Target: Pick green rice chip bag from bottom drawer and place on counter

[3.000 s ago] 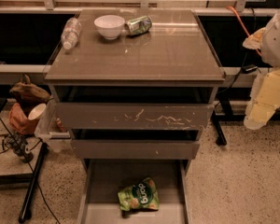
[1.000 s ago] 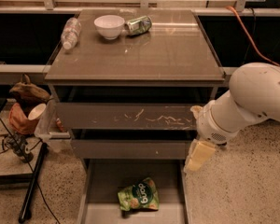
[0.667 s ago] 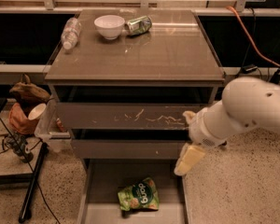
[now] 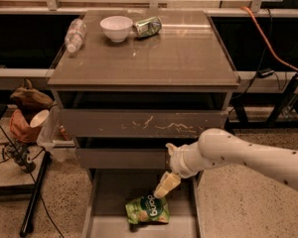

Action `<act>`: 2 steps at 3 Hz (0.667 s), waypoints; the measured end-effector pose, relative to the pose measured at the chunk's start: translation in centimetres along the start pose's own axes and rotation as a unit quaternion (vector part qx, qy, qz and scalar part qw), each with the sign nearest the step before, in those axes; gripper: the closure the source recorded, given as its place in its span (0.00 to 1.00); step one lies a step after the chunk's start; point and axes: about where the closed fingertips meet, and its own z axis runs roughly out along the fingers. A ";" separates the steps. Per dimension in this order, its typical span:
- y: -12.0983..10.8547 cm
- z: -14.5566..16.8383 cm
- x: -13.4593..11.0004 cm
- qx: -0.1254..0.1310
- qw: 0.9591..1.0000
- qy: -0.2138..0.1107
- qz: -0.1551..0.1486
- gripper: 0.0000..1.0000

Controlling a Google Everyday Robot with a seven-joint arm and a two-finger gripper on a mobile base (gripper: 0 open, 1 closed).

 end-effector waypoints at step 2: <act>0.8 3.3 2.0 -0.015 1.000 -0.010 0.024 0.00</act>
Offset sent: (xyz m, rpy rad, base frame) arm -0.0018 0.0050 -0.0354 0.0331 0.0360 -0.0226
